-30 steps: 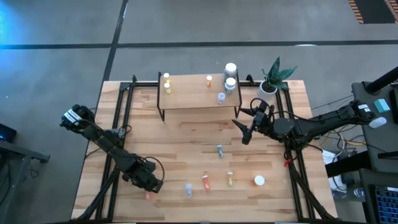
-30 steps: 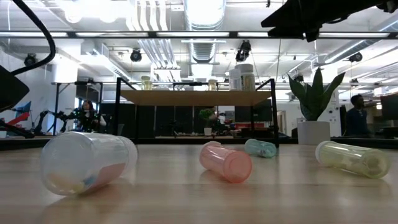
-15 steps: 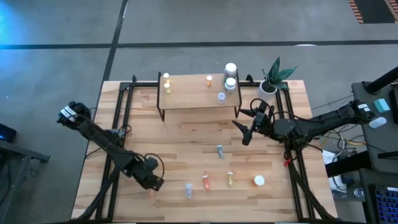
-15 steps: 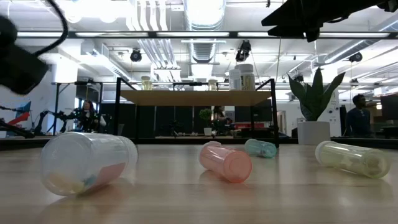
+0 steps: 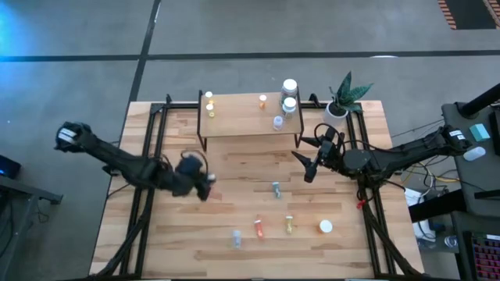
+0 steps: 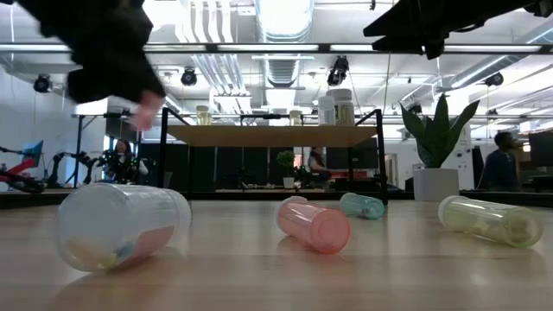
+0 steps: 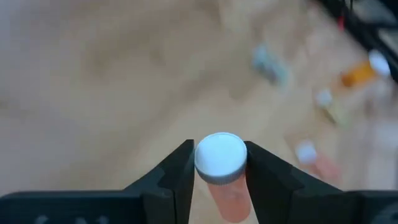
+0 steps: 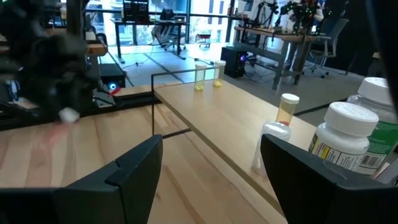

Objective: Pick and place medicine bottles onto shelf by color
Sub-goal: Put the pink pill bottle on the shelf

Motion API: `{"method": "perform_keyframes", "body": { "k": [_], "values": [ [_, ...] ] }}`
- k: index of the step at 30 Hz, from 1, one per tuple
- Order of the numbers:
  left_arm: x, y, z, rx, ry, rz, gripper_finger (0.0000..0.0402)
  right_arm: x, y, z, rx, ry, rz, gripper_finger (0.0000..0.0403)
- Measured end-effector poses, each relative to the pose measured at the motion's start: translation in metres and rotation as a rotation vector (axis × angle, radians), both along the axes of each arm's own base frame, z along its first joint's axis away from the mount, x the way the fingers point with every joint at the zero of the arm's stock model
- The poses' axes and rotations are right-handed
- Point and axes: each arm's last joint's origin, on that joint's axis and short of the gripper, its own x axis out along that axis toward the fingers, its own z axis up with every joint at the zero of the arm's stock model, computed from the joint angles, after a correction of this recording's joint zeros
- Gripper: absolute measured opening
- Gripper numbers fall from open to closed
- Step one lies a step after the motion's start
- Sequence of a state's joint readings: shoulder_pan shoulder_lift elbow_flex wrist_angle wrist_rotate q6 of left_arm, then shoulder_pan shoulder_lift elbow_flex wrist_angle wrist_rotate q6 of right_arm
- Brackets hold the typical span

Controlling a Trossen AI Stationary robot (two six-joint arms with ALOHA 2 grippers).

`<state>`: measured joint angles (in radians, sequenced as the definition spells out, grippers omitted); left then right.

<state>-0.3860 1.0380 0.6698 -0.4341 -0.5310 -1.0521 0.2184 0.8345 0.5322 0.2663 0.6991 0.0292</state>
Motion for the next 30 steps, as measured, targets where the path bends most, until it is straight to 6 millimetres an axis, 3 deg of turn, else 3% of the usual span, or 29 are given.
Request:
{"method": "perform_keyframes", "body": {
  "k": [6, 13, 18, 30],
  "values": [
    [-0.009, 0.05, 0.031, 0.351, -0.063, 0.173, 0.0108, 0.0, 0.0, -0.001, -0.002, 0.006, 0.0, 0.026],
    [-0.011, 0.092, 0.059, 0.586, -0.119, 0.292, 0.0109, 0.001, 0.0, -0.002, -0.005, 0.01, 0.0, 0.026],
    [-0.001, 0.109, 0.055, 0.672, -0.038, 0.311, 0.0109, 0.001, 0.0, -0.003, -0.006, 0.014, 0.0, 0.026],
    [0.031, 0.128, 0.024, 0.776, 0.182, 0.318, 0.0109, 0.0, 0.0, -0.003, -0.006, 0.018, 0.0, 0.026]
  ]
}}
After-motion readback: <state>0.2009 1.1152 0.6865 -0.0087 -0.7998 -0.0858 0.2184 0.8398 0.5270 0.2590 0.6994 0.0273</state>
